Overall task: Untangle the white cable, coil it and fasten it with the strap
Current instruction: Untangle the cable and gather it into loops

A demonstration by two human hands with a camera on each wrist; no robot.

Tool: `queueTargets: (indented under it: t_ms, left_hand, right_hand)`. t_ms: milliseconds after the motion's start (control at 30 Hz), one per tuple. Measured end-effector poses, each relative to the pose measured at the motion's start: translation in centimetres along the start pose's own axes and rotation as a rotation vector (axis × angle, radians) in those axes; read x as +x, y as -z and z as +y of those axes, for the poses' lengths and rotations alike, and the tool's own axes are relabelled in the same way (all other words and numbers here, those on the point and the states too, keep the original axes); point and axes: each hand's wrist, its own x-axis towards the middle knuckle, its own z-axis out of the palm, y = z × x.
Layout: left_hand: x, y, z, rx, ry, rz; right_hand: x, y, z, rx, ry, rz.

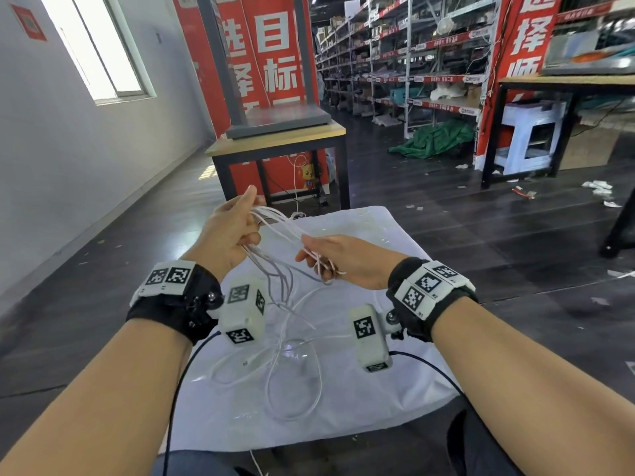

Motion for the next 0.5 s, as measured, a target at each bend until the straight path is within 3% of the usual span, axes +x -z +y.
queueTargets:
  t_ms: [167, 400, 500]
  left_hand:
    - [-0.1, -0.2, -0.6, 0.013, -0.003, -0.014]
    - [-0.4, -0.2, -1.1, 0.137, -0.012, -0.027]
    - [-0.4, -0.2, -1.1, 0.139, -0.008, -0.030]
  right_hand:
    - [-0.2, 0.4, 0.6, 0.167, -0.060, -0.077]
    - [-0.4, 0.8, 0.7, 0.145, -0.080, 0.000]
    - [-0.5, 0.7, 0.5, 0.010, -0.084, 0.036]
